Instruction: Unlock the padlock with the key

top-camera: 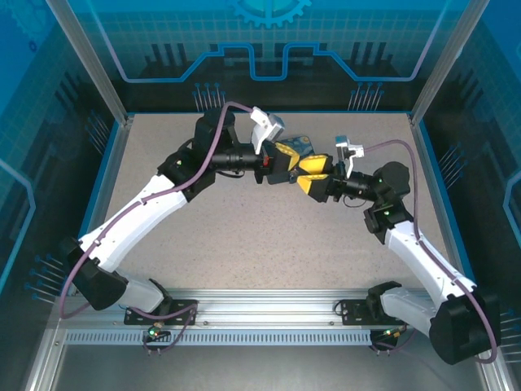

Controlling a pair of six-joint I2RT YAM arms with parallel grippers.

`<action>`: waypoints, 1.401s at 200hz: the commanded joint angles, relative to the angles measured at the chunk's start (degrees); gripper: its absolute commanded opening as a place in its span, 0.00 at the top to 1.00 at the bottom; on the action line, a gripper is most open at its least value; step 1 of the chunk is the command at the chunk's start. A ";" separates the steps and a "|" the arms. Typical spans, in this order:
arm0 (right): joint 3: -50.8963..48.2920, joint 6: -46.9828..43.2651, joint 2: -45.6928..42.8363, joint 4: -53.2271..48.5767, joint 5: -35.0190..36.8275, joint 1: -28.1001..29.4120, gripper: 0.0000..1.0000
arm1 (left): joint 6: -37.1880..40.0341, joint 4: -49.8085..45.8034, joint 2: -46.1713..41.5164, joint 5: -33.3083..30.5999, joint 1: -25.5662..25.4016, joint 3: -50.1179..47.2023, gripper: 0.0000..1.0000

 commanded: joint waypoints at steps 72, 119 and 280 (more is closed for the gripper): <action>4.16 -3.21 1.66 -0.08 0.00 3.04 0.59 | 1.61 0.82 -1.33 1.60 0.18 0.37 1.00; 2.98 -3.46 1.23 -0.94 0.36 2.96 0.67 | 1.43 1.77 -1.71 0.83 0.14 -0.28 1.00; 1.54 -3.31 -1.77 -2.86 2.80 1.28 0.95 | 1.34 2.66 -1.69 0.54 0.15 -1.05 1.00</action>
